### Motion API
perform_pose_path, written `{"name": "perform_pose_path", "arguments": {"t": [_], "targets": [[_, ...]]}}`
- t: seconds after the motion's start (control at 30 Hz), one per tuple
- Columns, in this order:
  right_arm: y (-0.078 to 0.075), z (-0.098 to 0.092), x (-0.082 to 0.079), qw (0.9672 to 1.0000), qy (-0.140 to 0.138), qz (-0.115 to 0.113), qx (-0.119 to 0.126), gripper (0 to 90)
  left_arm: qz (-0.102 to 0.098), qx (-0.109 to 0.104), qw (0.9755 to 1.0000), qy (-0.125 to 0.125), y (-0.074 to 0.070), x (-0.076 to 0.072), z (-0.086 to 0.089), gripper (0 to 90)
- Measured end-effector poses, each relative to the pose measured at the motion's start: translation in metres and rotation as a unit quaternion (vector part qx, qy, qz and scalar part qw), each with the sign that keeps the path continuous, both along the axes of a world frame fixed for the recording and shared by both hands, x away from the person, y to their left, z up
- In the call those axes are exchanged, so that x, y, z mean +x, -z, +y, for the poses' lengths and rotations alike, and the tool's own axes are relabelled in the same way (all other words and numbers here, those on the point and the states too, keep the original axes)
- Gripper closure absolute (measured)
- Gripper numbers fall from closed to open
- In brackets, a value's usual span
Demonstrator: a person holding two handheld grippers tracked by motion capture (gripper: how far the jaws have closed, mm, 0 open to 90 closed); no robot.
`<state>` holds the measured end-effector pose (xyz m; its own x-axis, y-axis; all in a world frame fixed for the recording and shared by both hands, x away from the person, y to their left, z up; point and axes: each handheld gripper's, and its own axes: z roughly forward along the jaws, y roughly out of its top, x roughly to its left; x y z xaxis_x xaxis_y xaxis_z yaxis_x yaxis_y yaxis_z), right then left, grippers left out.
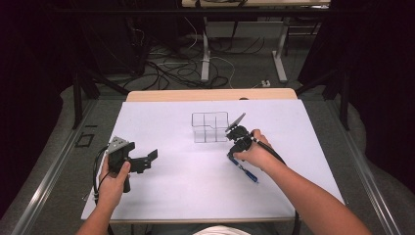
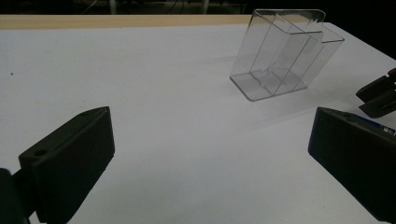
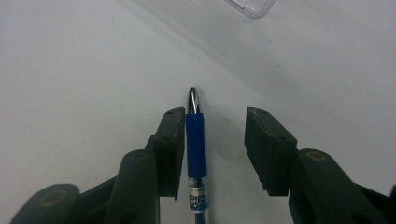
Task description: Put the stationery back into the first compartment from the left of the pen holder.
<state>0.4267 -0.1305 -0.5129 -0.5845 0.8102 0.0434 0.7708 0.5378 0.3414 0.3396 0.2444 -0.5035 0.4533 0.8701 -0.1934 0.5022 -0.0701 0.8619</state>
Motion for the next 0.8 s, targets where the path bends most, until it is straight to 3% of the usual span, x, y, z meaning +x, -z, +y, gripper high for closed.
{"name": "perform_pose_path", "arguments": {"t": [0.03, 0.17, 0.3, 0.33, 0.43, 0.47, 0.53, 0.67, 0.73, 0.8], "targets": [[-0.002, 0.0, 0.0, 0.9999, 0.0, 0.014, -0.008, 59.3, -0.001, 0.0, 1.0, 0.0, 0.0, 0.0, 0.0, 0.7], [0.005, 0.003, 0.001, 0.9998, 0.006, 0.018, 0.001, 63.3, 0.0, -0.001, 1.0, 0.0, 0.0, 0.0, 0.0, 0.7], [0.008, 0.004, 0.001, 0.9995, -0.003, 0.031, -0.006, 65.7, 0.0, -0.001, 1.0, 0.0, 0.0, 0.0, 0.0, 0.7], [0.006, 0.004, 0.001, 0.9983, -0.005, 0.05, -0.029, 66.6, 0.002, -0.002, 1.0, 0.0, 0.0, 0.0, 0.0, 0.7], [0.011, 0.005, 0.0, 0.9993, -0.005, 0.037, -0.005, 68.4, 0.001, -0.001, 1.0, 0.0, 0.0, 0.0, 0.0, 0.7], [0.009, 0.004, 0.001, 0.9984, -0.01, 0.052, -0.019, 68.9, 0.002, -0.001, 1.0, 0.0, 0.0, 0.0, 0.0, 0.7], [0.007, 0.004, 0.002, 0.9973, -0.016, 0.06, -0.039, 70.2, 0.003, -0.002, 1.0, 0.0, 0.0, 0.0, 0.0, 0.6], [0.009, 0.004, 0.001, 0.9978, -0.008, 0.063, -0.02, 72.0, 0.002, -0.002, 1.0, 0.0, 0.0, 0.0, 0.0, 0.7], [0.008, 0.004, 0.002, 0.9965, -0.018, 0.071, -0.04, 72.5, 0.002, -0.002, 1.0, 0.0, 0.0, 0.0, 0.0, 0.7], [0.009, 0.005, 0.002, 0.9966, -0.018, 0.07, -0.038, 72.9, 0.002, -0.002, 1.0, 0.0, 0.0, 0.0, 0.0, 0.7]]}}
